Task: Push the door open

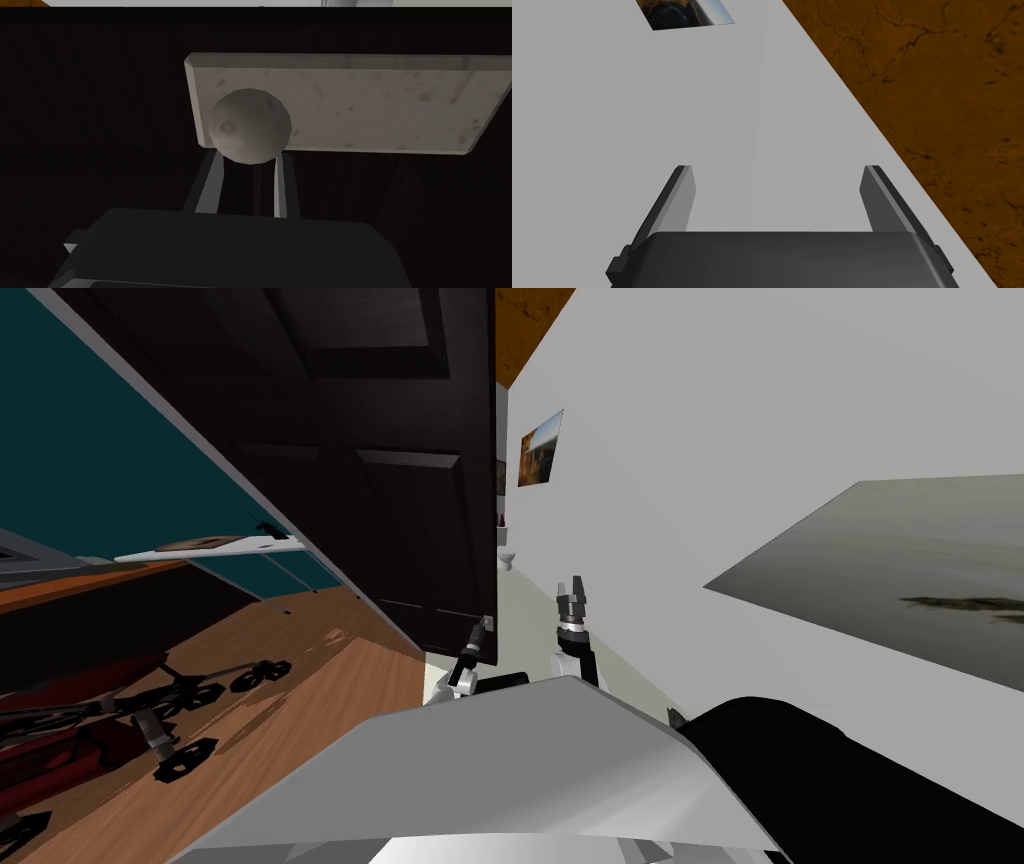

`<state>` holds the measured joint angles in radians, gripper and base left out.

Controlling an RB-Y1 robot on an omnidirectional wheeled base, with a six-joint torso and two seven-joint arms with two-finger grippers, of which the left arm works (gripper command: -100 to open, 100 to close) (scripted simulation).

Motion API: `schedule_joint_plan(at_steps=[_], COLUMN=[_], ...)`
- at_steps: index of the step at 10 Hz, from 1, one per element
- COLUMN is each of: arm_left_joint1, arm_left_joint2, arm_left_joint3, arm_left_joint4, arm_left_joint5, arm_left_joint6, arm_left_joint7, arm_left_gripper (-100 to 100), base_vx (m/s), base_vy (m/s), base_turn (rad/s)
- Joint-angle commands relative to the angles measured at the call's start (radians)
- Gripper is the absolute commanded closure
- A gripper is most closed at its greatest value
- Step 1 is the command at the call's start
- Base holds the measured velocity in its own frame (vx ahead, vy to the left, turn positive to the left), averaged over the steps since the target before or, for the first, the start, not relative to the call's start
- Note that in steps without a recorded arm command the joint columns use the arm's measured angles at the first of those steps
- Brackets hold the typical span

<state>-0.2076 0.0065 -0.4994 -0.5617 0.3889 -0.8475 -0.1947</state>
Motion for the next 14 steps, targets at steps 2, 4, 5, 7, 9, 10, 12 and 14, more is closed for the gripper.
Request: schedule_joint_plan(at_steps=[2, 4, 5, 7, 9, 10, 12, 14], arm_left_joint1=[-0.021, -0.022, -0.022, -0.023, -0.024, -0.024, -0.017, -0.016], arm_left_joint2=[0.026, 0.031, 0.030, 0.015, -0.018, -0.035, 0.002, 0.019], arm_left_joint3=[0.001, -0.004, -0.008, -0.015, -0.022, -0.024, -0.021, -0.020], arm_left_joint4=[0.033, 0.029, 0.026, 0.021, 0.016, 0.015, 0.004, 0.006], arm_left_joint5=[0.004, 0.005, 0.006, 0.007, 0.008, 0.009, 0.010, 0.012], arm_left_joint6=[-0.007, -0.004, -0.002, 0.003, 0.008, 0.010, 0.011, 0.005], arm_left_joint7=[0.007, 0.009, 0.010, 0.013, 0.015, 0.016, 0.010, 0.010], arm_left_gripper=[-100, -100, -100, -100, -100, -100, -100, -100], base_vx=[0.007, -0.161, -0.201, -0.205, -0.212, -0.159, -0.007, 0.193], base_vy=[-0.035, 0.048, 0.070, 0.075, 0.063, 0.046, -0.006, -0.090], base_turn=[0.048, 0.002, 0.013, 0.010, 0.011, 0.007, -0.021, -0.021])
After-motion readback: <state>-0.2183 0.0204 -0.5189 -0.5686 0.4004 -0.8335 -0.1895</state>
